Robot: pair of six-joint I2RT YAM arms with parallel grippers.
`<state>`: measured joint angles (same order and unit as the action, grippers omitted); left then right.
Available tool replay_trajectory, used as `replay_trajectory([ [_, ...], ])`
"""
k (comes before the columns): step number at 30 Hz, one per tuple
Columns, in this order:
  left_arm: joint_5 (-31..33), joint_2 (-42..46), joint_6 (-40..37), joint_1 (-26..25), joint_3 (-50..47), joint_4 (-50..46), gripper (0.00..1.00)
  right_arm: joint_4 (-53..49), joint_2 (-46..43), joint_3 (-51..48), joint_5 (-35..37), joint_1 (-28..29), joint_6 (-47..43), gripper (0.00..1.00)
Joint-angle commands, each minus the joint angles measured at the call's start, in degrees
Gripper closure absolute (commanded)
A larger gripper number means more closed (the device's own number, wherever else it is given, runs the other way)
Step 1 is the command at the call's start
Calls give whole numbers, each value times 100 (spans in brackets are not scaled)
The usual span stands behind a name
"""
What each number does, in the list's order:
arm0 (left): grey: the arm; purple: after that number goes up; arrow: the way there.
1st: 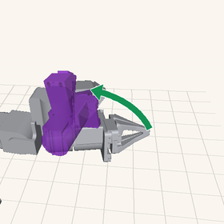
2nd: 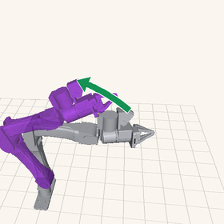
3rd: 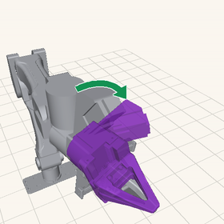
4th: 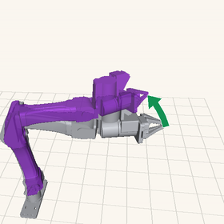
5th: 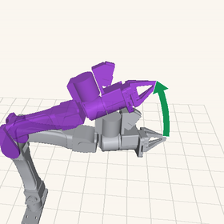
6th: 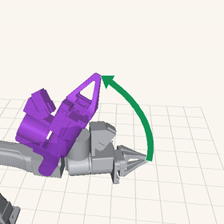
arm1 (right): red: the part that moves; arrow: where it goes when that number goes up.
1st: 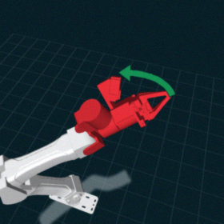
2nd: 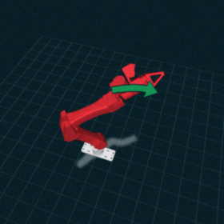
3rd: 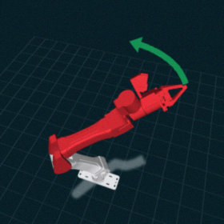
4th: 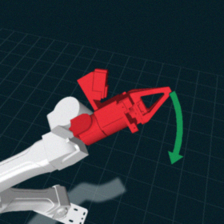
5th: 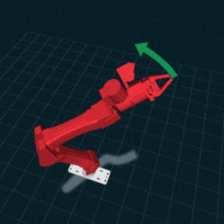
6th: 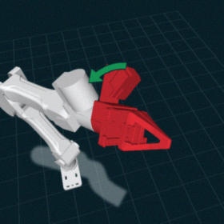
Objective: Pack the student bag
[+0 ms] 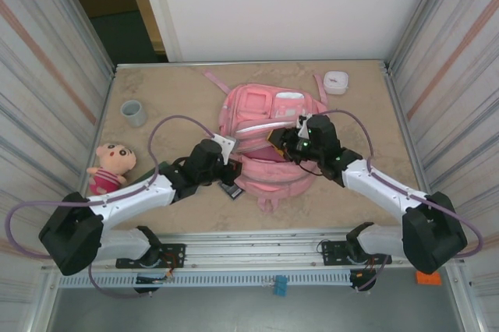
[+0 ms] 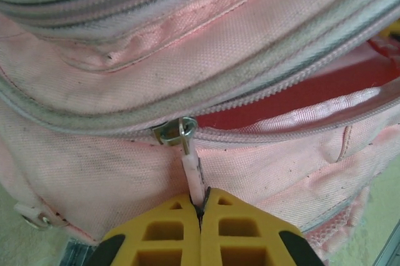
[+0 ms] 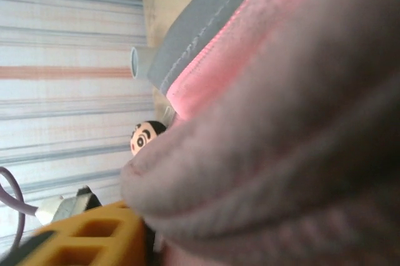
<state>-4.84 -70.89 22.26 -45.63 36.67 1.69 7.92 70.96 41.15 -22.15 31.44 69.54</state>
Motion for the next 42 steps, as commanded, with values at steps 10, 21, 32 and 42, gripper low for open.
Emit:
replay_trajectory([
  [10, 613, 447, 9, 695, -67, -253, 100, -3348, -114, 1937, -2639, -1986, -3220, 97],
  [21, 3, -122, 34, 92, 302, 850, 100, -245, -434, 192, -967, -1246, -304, 38],
  [32, 314, -338, -157, 14, 422, 609, 91, -1821, -728, 625, -416, -1098, -1521, 87],
  [42, -1336, -579, -1811, 590, 359, 600, 28, -3167, -90, 2148, -2768, -2025, -3061, 99],
])
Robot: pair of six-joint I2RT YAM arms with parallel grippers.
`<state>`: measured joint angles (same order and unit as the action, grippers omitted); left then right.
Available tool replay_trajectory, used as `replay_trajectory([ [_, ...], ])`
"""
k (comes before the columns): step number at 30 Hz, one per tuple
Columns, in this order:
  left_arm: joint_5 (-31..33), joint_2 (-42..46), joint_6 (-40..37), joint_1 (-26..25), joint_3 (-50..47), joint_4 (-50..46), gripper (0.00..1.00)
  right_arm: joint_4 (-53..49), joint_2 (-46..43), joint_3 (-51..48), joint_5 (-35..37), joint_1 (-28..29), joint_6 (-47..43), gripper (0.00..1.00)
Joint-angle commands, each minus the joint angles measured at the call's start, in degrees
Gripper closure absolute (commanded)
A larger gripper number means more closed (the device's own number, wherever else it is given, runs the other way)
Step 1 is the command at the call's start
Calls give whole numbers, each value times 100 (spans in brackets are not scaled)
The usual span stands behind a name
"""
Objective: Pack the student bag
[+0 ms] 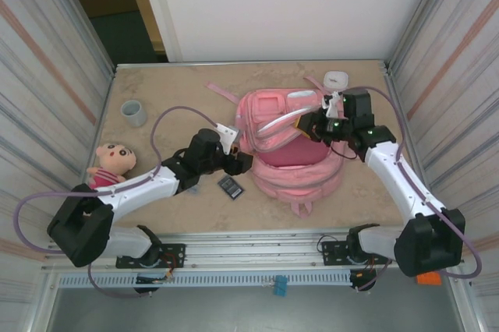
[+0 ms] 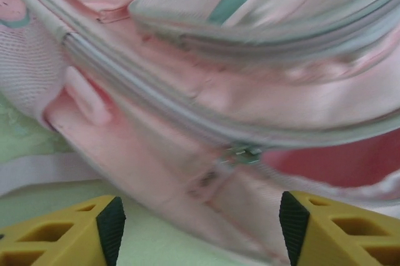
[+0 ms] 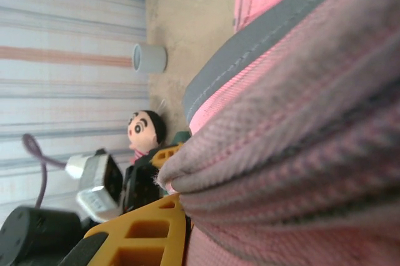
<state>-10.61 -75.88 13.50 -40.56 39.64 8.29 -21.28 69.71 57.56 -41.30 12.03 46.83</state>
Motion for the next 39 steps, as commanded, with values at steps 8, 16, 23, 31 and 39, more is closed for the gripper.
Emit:
replay_trajectory([
  [8, -1521, -458, -2614, 115, 82, 284, 26, -320, 401, 841, -1309, -175, -940, 100],
  [16, -1717, -1129, -2575, 170, 370, 854, 62, -483, 555, 995, -1559, -184, -1168, 100],
  [23, -1823, -1073, -2440, 206, 213, 1166, 100, -1036, 641, 1257, -1744, -387, -1629, 100],
  [31, -539, -1055, -2123, 368, 170, 846, 100, -1660, 614, 1644, -2193, -587, -2082, 100],
  [39, -470, -1228, -2107, 607, 279, 767, 97, -2503, 735, 1952, -2600, -763, -2731, 100],
])
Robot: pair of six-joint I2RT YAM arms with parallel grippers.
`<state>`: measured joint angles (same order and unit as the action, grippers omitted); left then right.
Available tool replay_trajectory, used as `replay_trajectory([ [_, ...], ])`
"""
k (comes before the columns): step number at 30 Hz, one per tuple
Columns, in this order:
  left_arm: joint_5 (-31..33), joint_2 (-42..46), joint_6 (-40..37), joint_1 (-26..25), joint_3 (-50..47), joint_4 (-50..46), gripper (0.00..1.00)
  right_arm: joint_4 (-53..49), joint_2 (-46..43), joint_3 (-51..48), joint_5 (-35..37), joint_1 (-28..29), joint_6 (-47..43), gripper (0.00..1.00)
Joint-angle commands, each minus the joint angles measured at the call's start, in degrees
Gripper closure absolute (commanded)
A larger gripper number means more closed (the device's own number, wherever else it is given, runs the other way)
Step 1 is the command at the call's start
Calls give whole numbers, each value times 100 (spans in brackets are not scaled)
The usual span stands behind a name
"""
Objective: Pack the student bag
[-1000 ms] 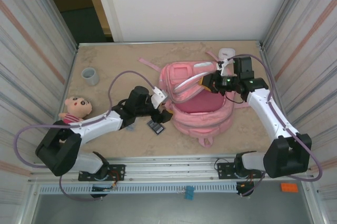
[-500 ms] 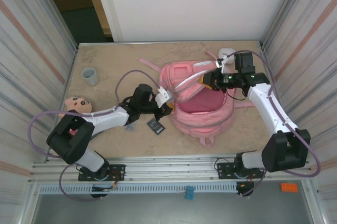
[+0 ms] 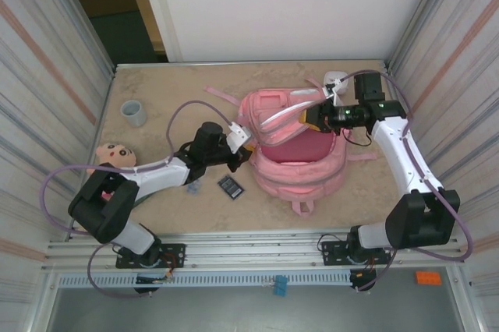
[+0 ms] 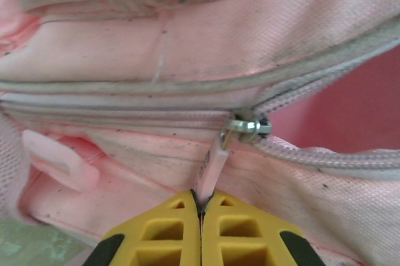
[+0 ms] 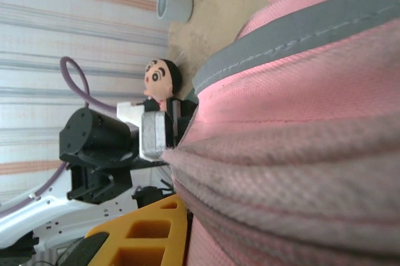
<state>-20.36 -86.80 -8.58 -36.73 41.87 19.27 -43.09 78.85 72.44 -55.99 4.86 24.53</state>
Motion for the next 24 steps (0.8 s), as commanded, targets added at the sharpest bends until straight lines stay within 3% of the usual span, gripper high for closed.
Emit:
replay_trajectory([
  [1, 152, -113, 34, 224, 50, -284, 89, -331, -169, 445, -1082, -49, -515, 100],
  [5, -1188, 85, -187, 228, -56, -184, 48, -421, -50, 471, -1210, -106, -772, 100],
  [7, -1463, 177, -220, 221, -157, -169, 37, -807, 106, 637, -1346, -158, -1150, 100],
  [10, -1853, 248, -571, 231, -223, -343, 27, -1737, 377, 1022, -1386, -166, -1978, 100],
  [13, -2328, 195, -706, 236, -127, -463, 24, -2239, 523, 1184, -1372, -183, -2464, 100],
  [19, -3210, -136, -453, 210, 95, -37, 28, -1946, 501, 1018, -1274, -188, -2271, 100],
  [24, -2896, -232, -389, -172, 262, -190, 32, -1337, 342, 801, -1088, -214, -1719, 100],
])
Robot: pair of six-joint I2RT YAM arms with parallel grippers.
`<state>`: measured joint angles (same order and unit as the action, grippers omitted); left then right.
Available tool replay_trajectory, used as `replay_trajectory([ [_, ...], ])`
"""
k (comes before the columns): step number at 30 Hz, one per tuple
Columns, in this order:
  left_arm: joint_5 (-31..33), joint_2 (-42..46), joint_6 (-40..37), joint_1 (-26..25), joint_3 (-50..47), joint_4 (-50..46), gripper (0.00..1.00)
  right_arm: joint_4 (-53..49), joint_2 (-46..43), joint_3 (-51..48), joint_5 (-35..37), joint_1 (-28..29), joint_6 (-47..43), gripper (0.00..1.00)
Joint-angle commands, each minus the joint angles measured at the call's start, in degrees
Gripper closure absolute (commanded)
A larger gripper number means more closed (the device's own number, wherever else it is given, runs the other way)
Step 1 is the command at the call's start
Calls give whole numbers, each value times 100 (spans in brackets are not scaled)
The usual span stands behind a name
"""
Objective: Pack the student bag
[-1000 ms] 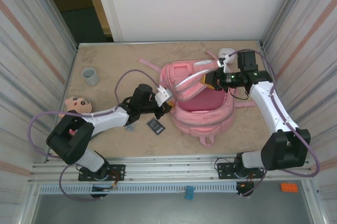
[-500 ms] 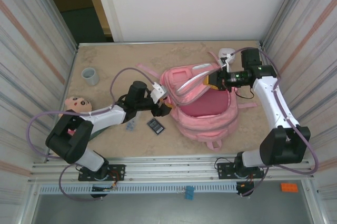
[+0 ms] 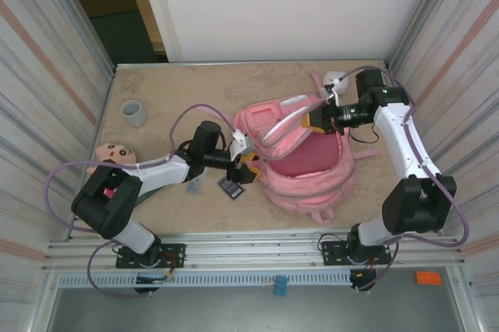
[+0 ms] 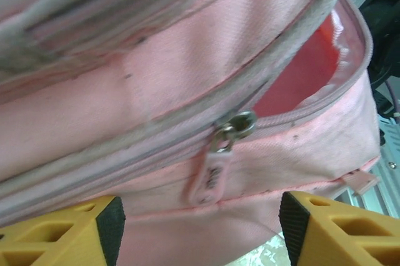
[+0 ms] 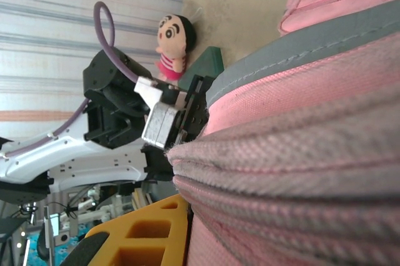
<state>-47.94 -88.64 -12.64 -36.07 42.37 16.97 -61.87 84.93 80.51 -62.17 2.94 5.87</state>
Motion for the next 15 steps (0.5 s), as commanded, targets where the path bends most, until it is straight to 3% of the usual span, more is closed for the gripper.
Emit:
replay_trajectory([
  [1, 23, -40, 29, -319, 202, 57, 33, 680, -307, -59, -484, -23, 257, 100],
  [7, 514, -197, 638, -613, -57, 1212, 54, 1086, -469, -324, -522, -22, 556, 100],
  [11, 666, -244, 796, -747, -26, 1432, 76, 1081, -478, -373, -517, -31, 543, 100],
  [15, 1068, -145, 834, -806, -70, 1330, 88, 1088, -494, -374, -520, -74, 535, 100],
])
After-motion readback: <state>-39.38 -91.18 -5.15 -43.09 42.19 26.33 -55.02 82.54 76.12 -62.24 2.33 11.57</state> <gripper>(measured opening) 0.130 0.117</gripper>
